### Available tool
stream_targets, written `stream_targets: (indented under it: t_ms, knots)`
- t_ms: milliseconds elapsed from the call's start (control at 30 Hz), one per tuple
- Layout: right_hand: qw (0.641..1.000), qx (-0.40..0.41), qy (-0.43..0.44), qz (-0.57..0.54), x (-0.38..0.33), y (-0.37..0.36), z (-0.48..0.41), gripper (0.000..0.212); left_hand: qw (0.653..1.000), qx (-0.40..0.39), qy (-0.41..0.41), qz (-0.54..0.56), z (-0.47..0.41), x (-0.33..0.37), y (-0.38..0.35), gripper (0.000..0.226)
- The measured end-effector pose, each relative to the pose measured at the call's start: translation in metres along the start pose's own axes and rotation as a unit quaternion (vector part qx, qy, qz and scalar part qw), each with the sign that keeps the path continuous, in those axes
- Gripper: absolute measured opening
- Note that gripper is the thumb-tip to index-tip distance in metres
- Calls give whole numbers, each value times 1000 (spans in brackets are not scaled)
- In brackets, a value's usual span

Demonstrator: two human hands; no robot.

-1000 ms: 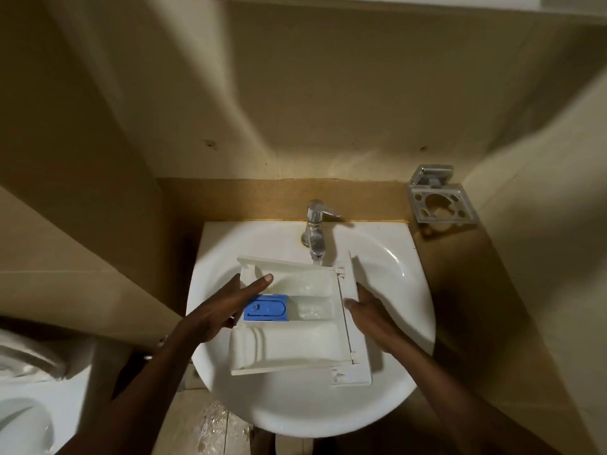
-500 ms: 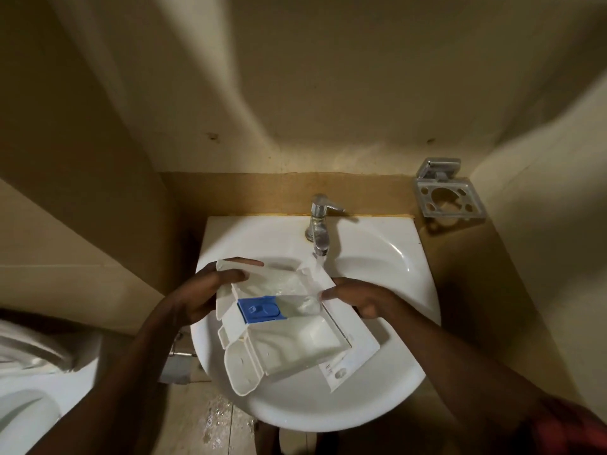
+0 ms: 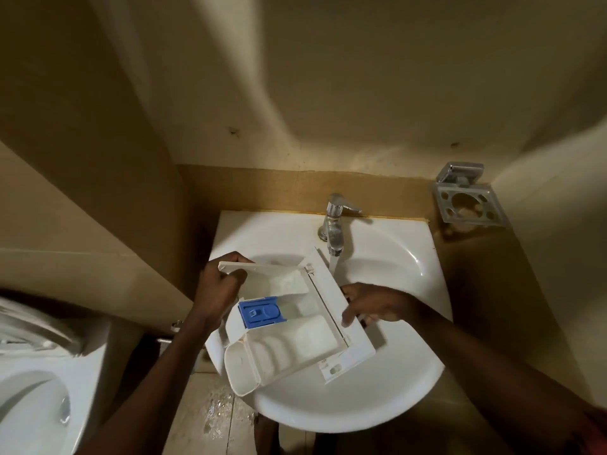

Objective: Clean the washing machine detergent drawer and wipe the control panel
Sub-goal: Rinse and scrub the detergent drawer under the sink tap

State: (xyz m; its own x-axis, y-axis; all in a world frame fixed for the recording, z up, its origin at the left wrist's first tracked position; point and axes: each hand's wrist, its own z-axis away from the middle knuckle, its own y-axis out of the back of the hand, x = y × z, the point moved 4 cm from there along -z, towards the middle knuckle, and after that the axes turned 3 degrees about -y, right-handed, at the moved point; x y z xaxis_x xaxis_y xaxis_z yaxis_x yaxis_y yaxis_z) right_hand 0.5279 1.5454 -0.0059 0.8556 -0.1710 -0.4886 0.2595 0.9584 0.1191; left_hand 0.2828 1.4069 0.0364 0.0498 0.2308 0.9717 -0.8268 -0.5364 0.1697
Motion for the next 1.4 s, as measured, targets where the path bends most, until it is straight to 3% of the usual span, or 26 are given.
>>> stream_targets:
  t_ms: [300,433,500,567,633,700,767,933,1067,1200,1300,1400]
  knots:
    - [995,92,38,2,-38,25,-19,13,998,-9,-8,-65,2,16,-10,17]
    - [979,175,69,75,-40,40,-23,36,998,-4,-12,-62,15,22,-22,14]
    - [970,207,94,88,-39,43,-18,32,997,24,-37,-60,23,25,-27,12]
    - [981,150,91,84,-32,39,-11,25,995,51,-61,-61,29,28,-29,13]
    - [994,52,32,96,-17,38,-1,41,993,59,-80,-62,33,30,-29,12]
    - [990,8,-46,134,-1,43,7,49,991,57,-96,-70,36,31,-32,12]
    - [990,19,-59,125,6,46,9,49,990,60,-100,-75,39,30,-34,12]
    - [985,78,21,152,-9,41,-5,48,989,96,-91,-67,43,34,-30,14]
    - [950,174,81,245,-27,44,-10,36,988,46,-113,-94,36,47,-22,5]
    - [943,260,135,157,-34,53,-8,38,984,44,-135,-109,35,49,-12,13]
    - [946,265,131,130,-26,54,-10,33,978,50,-149,-139,38,45,-19,12]
    - [956,247,129,90,-13,52,-12,33,955,39,-218,-199,48,44,-32,23]
